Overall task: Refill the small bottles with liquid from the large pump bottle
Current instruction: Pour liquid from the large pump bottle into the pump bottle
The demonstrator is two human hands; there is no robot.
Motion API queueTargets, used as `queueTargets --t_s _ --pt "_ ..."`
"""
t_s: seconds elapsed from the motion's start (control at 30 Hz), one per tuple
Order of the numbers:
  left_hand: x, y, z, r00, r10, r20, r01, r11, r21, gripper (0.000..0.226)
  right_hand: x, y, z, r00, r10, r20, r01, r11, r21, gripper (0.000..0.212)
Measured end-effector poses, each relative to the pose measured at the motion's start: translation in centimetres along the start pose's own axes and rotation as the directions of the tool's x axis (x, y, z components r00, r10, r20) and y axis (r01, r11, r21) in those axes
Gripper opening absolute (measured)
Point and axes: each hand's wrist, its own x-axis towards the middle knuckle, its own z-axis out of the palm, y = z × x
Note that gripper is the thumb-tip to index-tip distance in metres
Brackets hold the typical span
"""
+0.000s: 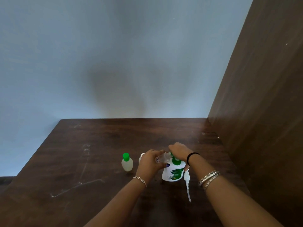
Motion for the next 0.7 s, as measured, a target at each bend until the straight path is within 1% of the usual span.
queueTargets --t_s 0.1,0.27,0.4,0.47,0.57,0.67,0.7 --pt "-0.09 -0.27 0.06 1.000 -0.015 0.001 0.015 1.000 0.008 0.056 0.12 0.26 0.79 0.997 0.027 -0.074 -0.023 0.998 0.053 0.034" --pt "-0.04 0.09 -0.08 1.000 0.000 0.012 -0.001 1.000 0.020 0.056 0.32 0.27 0.17 0.999 0.051 -0.010 -0.049 0.989 0.136 0.034" --pt "-0.08 -0.03 -0.09 1.000 -0.011 0.004 0.010 1.000 0.008 0.056 0.51 0.46 0.57 0.998 0.019 -0.056 -0.017 0.999 0.035 0.036" --pt "-0.17 -0.24 0.02 1.000 -0.017 0.005 0.017 1.000 0.001 0.057 0.73 0.66 0.96 0.997 0.017 -0.075 -0.014 0.999 0.030 0.035" --pt "-0.17 -0.21 0.04 1.000 -0.016 0.007 0.017 1.000 -0.019 0.057 0.42 0.45 0.51 1.000 0.018 -0.025 -0.017 0.999 0.033 0.032" --pt "-0.01 -0.02 -0.01 1.000 -0.012 0.006 0.012 1.000 -0.022 0.059 0.57 0.51 0.22 0.999 0.033 -0.035 -0.031 0.997 0.069 0.031" --pt "0.02 -0.06 0.00 1.000 -0.014 0.008 0.014 1.000 -0.019 0.059 0.62 0.54 0.42 0.999 0.018 -0.045 -0.017 1.000 0.025 0.032"
